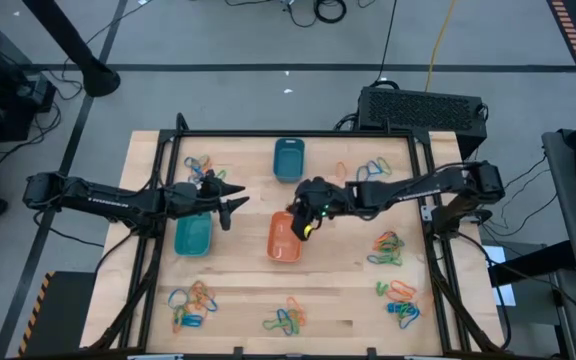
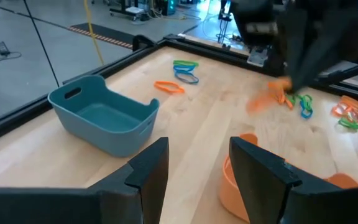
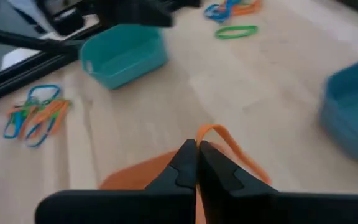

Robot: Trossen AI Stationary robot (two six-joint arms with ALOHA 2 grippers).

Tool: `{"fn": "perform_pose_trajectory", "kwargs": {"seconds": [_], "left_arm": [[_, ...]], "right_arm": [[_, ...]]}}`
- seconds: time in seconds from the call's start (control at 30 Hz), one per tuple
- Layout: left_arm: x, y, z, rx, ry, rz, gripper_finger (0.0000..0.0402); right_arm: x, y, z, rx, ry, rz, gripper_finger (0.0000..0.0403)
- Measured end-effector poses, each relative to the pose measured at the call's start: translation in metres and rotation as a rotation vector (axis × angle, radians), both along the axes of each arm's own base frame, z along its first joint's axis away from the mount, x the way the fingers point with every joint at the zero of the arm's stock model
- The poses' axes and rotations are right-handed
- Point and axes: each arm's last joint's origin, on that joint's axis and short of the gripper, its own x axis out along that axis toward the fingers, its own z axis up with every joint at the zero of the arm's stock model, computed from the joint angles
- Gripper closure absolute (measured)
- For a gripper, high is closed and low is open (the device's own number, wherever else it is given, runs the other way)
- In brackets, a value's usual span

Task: Sort rubber bands into baskets
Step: Put the orange rubber band into the orange bin

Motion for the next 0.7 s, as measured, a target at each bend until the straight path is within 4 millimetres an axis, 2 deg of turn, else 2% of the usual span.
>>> {"fn": "perform_pose_trajectory", "kwargs": {"seconds": [0.17,0.27,0.43,0.7], "left_arm": [[0.000,0.000,0.001,-0.006,-0.015,0.004,0.0226],[0.000,-0.001,0.001,-0.024,-0.018,-0.007,0.0226],[0.001,-0.005,0.003,-0.028,-0.040,-0.065,0.0226],[0.002,-0.004,0.015,0.033,-0.146,-0.074,0.0226]], "right_arm": [[0.010,0.016,-0.011,0.079,-0.022,0.099,0.0402],[0.012,0.025,-0.016,0.068,-0.015,0.124,0.0402],[0.011,0.033,-0.016,-0.002,-0.014,0.095,0.0402],[0.009,0.046,-0.019,0.022,-0.007,0.105,0.0402]]}}
